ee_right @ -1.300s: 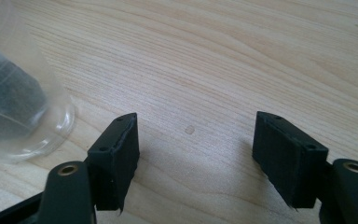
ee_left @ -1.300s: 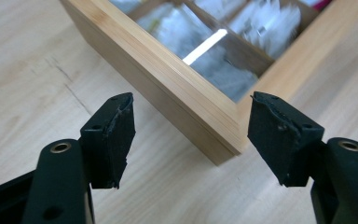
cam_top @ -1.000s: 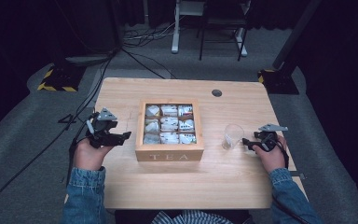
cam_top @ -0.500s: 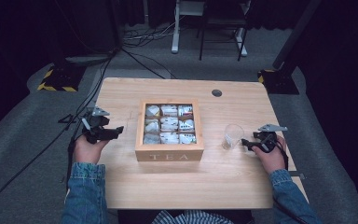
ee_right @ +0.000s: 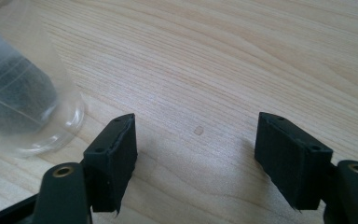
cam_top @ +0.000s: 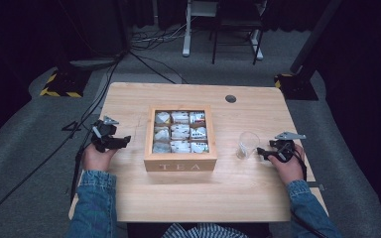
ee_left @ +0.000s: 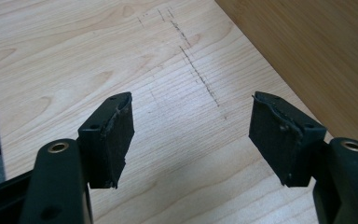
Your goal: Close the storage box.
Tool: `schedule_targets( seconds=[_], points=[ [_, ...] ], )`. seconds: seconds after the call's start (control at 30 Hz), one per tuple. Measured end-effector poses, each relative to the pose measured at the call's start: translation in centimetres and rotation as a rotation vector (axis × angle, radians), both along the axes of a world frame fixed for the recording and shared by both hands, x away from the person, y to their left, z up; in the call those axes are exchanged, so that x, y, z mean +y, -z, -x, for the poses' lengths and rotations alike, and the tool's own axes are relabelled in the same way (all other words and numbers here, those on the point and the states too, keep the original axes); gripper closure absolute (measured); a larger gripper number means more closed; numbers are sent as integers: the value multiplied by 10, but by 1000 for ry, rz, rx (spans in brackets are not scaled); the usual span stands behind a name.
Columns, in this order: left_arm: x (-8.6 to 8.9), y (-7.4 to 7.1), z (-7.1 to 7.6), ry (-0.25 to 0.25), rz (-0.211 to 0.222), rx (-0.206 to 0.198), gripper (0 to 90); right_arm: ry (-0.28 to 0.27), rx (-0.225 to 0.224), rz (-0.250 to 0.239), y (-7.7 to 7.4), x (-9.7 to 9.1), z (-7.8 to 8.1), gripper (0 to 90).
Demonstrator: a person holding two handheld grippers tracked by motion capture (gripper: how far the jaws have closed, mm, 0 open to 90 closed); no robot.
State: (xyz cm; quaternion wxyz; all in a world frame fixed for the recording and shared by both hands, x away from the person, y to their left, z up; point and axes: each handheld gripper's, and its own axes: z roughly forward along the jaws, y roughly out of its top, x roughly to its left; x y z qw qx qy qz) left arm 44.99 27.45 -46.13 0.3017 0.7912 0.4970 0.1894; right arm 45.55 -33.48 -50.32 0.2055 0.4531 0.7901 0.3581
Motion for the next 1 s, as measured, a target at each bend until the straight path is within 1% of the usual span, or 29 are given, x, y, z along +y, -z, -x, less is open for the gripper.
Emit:
schedule_targets(
  seconds=[0.17,0.2,0.23,0.27,0.3,0.4,0.5,0.57,0.6,0.67,0.73,0.77,0.8,1.0],
  points=[
    [-6,11,-4,18,-27,17,306,0,0,0,0,0,0,299],
    [-6,13,-5,15,-27,8,306,0,0,-1,0,0,0,299],
    [-5,16,-5,16,-11,8,309,0,0,0,0,0,0,299],
    [-4,19,-6,9,4,17,309,1,0,0,0,0,0,299],
    [-3,21,-6,3,3,22,303,0,0,0,0,0,0,299],
    [-1,25,-8,0,-13,30,292,0,0,0,0,0,0,299],
    [-2,30,-8,8,-29,27,279,0,0,0,0,0,0,299],
    [0,35,-9,8,6,30,274,0,0,0,0,0,0,299],
    [2,36,-9,3,19,21,270,0,0,0,0,0,0,299],
    [4,39,-9,8,29,0,238,0,0,0,0,0,0,299],
    [6,42,-11,24,42,-19,186,1,0,0,0,0,0,299],
    [6,42,-13,31,39,-12,151,0,0,0,0,0,0,300],
    [6,43,-13,29,41,-12,144,0,0,0,0,0,0,299],
    [6,43,-13,23,39,-12,139,0,0,0,0,0,0,299]
  ],
)
